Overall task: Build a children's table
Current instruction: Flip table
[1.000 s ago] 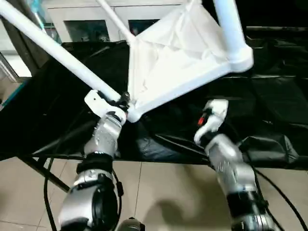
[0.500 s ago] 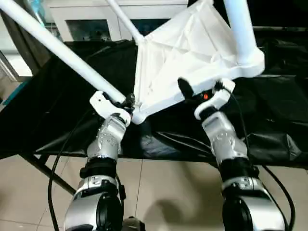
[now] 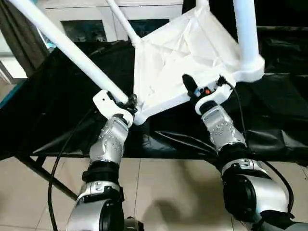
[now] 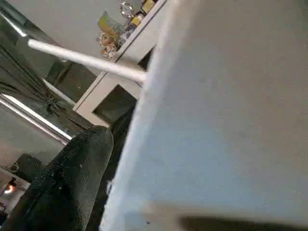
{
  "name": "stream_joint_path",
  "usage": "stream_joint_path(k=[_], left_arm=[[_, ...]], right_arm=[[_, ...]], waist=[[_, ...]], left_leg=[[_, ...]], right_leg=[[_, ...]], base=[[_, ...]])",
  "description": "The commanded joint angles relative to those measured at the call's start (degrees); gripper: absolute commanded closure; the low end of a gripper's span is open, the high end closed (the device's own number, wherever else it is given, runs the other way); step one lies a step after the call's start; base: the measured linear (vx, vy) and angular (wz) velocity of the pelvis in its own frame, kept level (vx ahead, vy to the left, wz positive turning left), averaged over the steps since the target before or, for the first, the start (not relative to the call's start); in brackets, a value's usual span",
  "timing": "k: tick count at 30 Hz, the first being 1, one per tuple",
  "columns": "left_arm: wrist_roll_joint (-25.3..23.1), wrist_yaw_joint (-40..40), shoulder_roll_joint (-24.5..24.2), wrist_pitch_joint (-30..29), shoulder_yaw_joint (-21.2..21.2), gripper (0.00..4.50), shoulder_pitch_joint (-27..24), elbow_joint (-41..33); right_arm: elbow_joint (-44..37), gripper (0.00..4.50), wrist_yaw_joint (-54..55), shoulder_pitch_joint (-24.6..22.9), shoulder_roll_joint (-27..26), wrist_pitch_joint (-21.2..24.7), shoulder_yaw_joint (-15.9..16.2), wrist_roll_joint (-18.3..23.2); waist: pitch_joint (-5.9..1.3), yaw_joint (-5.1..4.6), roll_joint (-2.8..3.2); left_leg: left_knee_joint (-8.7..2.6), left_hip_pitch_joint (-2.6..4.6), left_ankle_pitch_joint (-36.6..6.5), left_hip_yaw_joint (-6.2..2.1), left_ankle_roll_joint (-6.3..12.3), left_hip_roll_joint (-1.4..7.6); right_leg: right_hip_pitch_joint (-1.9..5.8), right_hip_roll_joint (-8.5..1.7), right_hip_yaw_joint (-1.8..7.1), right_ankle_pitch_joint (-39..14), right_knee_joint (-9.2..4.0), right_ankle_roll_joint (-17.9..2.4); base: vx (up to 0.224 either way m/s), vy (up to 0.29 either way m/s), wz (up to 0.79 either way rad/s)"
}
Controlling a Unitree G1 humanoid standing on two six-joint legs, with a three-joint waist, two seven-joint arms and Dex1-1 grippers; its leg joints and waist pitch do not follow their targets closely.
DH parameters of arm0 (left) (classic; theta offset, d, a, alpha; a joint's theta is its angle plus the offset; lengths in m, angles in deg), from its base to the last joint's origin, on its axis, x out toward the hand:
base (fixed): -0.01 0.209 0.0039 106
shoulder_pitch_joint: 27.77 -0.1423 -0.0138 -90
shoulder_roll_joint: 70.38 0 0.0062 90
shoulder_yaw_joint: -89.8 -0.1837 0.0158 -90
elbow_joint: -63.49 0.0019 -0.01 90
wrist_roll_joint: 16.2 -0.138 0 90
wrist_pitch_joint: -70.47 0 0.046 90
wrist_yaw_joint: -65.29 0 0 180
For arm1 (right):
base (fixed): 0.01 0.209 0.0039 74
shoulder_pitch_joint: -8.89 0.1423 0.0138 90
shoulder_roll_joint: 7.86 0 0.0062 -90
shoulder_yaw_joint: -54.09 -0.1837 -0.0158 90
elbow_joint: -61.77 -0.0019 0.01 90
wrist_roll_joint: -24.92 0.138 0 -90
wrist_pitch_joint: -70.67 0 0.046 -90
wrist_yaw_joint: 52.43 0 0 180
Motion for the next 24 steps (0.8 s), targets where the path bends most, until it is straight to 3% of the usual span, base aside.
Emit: stream_joint_path(k=[1,3,4,14,17,19,20,24], left_arm=[[3.0,0.6,2.4,-2.4,-0.3,2.1,-0.7,-1.2],[2.9,0.2,2.4,-2.3,-0.3,2.1,-0.9,-1.7],[3.0,0.0,2.4,-2.4,-0.3,2.1,-1.1,-2.2],[2.1,-1.3,2.0,-2.4,-0.4,2.1,-1.2,-2.0],[3.4,-0.2,2.2,-2.4,0.3,1.4,-1.3,-2.2],[4.1,-0.3,2.2,-2.3,0.9,1.38,-1.5,-2.7],[4.4,-0.6,2.1,-2.3,1.3,1.31,-1.7,-3.1],[5.7,-1.4,1.1,-3.1,2.3,0.97,-2.8,-4.8]], right_arm=[[1.8,0.82,-0.1,2.3,0.3,-0.4,-0.6,0.3],[3.7,0.99,-0.5,3.3,0.7,-1.2,-1.2,0.1],[5.0,1.23,-0.6,4.1,1.2,-1.6,-1.8,0.2],[7.8,1.95,-0.5,5.9,3.0,-3.2,-3.1,-0.1],[8.2,2.19,-0.7,5.9,3.4,-3.8,-3.0,-0.7],[8.3,2.26,-0.4,5.8,3.8,-4.6,-2.6,-1.5],[8.2,2.29,0.1,5.7,4.3,-5.7,-1.7,-3.0],[8.2,2.3,1.6,5.5,7.1,-10.3,2.3,-8.8]], waist=[[-5.17,-0.02,-1.67],[-5.18,-0.12,-1.93],[-5.14,-0.18,-1.87],[-5.2,-0.24,-2.01],[-5.22,-0.22,-2.22],[-5.25,0.0,-2.18],[-5.24,0.04,-2.44],[-5.11,0.05,-2.31]], left_leg=[[-3.0,1.94,-0.2,-0.4,7.99,2.25],[-2.94,1.92,0.1,-0.27,8.27,2.22],[-2.93,1.97,-0.2,-0.15,8.23,2.26],[-2.64,2.06,1.0,0.05,9.09,2.29],[-2.59,2.0,1.3,0.09,9.42,2.24],[-2.46,2.1,1.5,0.22,9.27,2.2],[-2.46,1.98,1.5,0.22,9.47,2.22],[-2.58,2.05,0.9,0.15,9.38,2.38]], right_leg=[[2.83,-3.5,1.58,9.7,-2.88,-15.6],[2.81,-3.41,1.54,9.6,-2.85,-15.9],[2.75,-3.43,1.55,8.9,-2.92,-16.0],[2.62,-3.25,1.53,9.1,-2.77,-16.3],[2.69,-3.28,1.56,9.6,-2.7,-16.3],[2.54,-3.25,1.56,9.8,-2.61,-16.9],[2.59,-3.25,1.53,9.8,-2.57,-17.1],[2.52,-3.28,1.51,8.0,-2.73,-16.5]], base=[[0.0,0.0,0.0],[0.0,0.0,0.0],[0.0,0.0,0.0],[0.0,0.0,0.0],[0.0,0.0,0.0],[0.0,0.0,0.0],[0.0,0.0,0.0],[0.0,0.0,0.0]])
